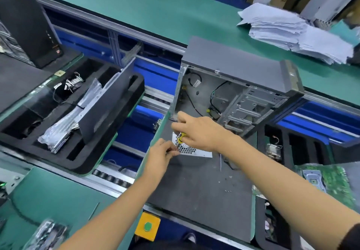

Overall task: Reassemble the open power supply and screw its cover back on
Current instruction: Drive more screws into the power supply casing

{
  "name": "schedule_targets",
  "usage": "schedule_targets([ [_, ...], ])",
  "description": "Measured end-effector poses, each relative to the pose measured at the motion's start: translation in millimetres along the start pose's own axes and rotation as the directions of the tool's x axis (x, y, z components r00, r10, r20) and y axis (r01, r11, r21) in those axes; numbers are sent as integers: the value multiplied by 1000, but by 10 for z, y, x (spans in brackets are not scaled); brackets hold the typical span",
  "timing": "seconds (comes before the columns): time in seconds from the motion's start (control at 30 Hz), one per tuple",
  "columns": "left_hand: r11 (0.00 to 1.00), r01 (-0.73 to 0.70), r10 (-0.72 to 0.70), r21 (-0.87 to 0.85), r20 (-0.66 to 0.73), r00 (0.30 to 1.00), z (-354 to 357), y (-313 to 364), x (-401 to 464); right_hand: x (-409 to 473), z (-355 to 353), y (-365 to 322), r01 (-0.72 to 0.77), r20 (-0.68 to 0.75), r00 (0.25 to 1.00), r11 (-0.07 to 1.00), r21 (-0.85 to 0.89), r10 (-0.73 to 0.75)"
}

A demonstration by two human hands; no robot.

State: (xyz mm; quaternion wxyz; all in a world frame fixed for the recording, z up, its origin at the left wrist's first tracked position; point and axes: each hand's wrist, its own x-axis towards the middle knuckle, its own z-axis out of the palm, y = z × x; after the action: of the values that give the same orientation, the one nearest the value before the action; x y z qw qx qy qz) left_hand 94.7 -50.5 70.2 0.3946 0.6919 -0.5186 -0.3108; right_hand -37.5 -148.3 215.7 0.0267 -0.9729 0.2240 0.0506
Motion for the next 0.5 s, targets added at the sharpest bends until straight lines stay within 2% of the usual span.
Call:
schedule_targets([
  [0.2,997,45,-43,-65,36,998,-5,-36,36,71,-94,21,125,82,990,980,-152,-114],
  [0.27,998,34,-32,-44,42,999,20,-96,19,105,-62,42,96,80,994,973,-211,-81],
  [0.4,994,-78,71,81,86,994,-14,-173,75,127,-19,80,-20,84,995,964,-266,44],
  [0.5,993,-87,80,86,85,993,-16,-191,78,59,-52,80,3,39,999,976,-218,6],
])
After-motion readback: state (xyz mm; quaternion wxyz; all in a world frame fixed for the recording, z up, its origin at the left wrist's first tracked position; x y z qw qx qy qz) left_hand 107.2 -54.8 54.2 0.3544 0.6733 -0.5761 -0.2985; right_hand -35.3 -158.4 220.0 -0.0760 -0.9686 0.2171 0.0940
